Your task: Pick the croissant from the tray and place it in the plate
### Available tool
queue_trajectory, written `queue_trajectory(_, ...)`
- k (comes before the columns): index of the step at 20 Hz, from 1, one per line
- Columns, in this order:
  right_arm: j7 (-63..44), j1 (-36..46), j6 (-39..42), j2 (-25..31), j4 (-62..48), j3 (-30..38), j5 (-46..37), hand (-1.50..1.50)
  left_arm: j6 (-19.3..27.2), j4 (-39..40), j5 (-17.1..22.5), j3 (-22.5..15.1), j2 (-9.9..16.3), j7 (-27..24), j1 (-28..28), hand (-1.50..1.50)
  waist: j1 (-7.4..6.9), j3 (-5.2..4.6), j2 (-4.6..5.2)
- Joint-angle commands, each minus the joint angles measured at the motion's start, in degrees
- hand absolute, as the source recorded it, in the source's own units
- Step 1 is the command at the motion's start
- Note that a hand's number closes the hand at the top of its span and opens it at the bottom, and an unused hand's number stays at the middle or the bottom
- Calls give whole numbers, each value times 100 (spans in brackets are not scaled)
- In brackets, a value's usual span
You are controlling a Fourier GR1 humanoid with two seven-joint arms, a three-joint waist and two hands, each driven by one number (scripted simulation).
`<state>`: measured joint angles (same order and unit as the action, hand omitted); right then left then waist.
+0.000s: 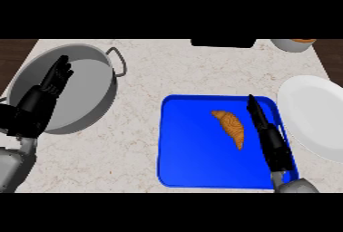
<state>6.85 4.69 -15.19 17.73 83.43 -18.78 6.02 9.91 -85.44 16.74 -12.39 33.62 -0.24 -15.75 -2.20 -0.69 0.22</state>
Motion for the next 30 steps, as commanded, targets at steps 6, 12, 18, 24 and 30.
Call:
queue_trajectory(6, -152, 1340, 3272, 407, 388, -1199, 897, 150, 495, 492, -3, -234, -539, 576, 603, 0, -488, 74, 117)
queue_trajectory(12, 2624, 1949, 2041, 1542, -640, -1004, -1773, 150, 921, 550, -67, -411, -992, 968, 583, 0, -109, 105, 101)
queue_trajectory(18, 3616, 1715, 4171, 1269, -1638, -703, 204, -150, 1129, 578, -228, -561, -1249, 833, 751, 0, -116, 103, 141)
queue_trajectory(24, 4586, 2562, 3792, 1984, -2140, -1392, -1867, -150, 1087, 119, -232, -556, -1079, 1039, 1097, 0, -75, 87, 25)
queue_trajectory(30, 4246, 3676, 2995, 1812, -2679, -1629, -2944, -150, 1304, 15, -457, -715, -1291, 1063, 1269, 0, -61, 76, 13)
